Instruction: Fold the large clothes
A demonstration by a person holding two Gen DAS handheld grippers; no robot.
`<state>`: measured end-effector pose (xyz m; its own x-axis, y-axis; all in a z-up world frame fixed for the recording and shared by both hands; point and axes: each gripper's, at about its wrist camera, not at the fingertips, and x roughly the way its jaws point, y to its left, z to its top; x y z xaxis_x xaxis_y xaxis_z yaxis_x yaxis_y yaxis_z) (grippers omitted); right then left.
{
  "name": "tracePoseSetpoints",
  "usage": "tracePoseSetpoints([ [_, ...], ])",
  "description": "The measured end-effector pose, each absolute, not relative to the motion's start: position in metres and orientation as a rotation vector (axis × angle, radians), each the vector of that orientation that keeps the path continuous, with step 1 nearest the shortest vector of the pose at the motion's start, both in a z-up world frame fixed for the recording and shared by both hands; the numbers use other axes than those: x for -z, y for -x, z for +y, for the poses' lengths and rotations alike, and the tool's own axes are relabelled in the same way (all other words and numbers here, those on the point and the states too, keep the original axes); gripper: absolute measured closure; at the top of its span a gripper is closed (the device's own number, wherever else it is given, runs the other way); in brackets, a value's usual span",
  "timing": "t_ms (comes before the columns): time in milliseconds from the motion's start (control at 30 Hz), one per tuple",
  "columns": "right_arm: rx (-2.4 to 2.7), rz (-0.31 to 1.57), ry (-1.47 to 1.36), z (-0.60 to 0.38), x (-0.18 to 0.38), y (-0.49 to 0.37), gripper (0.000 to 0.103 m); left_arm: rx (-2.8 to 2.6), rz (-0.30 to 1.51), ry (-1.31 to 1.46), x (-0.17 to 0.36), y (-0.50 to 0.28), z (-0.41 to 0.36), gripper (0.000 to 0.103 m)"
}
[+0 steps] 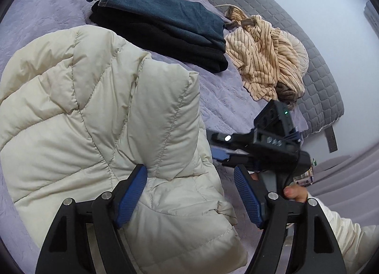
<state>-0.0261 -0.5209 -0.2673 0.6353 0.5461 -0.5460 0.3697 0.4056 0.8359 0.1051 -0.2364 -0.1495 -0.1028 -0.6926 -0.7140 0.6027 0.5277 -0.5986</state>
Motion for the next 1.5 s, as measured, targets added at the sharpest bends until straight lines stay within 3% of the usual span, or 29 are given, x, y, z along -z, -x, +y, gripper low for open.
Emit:
tracePoseSetpoints([
  [100,-0.237,0.853,-1.259,-0.537,0.258,0.025,0.042,1.101,1.255,0.047,0.151,-0.1,-0.241,0.027],
  [133,-0.26,0.849,-1.256,-0.534,0.255,0.018,0.048,1.107,1.249,0.034,0.152,-0.098,-0.242,0.027],
  [233,-0.287,0.941,-1.197,-0.518,0.263,-0.019,0.097,1.14,1.236,-0.001,0.154,-0.091,-0.245,0.027],
  [567,-0.308,1.145,-1.069,-0.475,0.33,-0.093,0.1,1.208,1.231,-0.154,0.183,-0.068,-0.266,0.027],
  [700,-0.269,1.13,-1.051,-0.482,0.306,-0.079,0.088,1.209,1.225,-0.166,0.184,-0.066,-0.266,0.027],
  [733,-0.269,1.11,-1.048,-0.485,0.3,-0.07,0.054,1.21,1.219,-0.171,0.183,-0.065,-0.266,0.027],
  [767,-0.262,1.091,-1.048,-0.489,0.293,-0.06,0.008,1.209,1.214,-0.173,0.183,-0.065,-0.266,0.027],
  [800,-0.234,1.068,-1.038,-0.494,0.284,-0.049,0.001,1.208,1.213,-0.173,0.183,-0.065,-0.266,0.027],
  [1033,-0.311,1.092,-1.046,-0.506,0.258,-0.013,0.001,1.212,1.183,-0.218,0.181,-0.057,-0.268,0.027],
  [1500,-0.421,1.246,-1.009,-0.468,0.29,-0.081,0.0,1.202,1.165,-0.241,0.183,-0.049,-0.281,0.027],
])
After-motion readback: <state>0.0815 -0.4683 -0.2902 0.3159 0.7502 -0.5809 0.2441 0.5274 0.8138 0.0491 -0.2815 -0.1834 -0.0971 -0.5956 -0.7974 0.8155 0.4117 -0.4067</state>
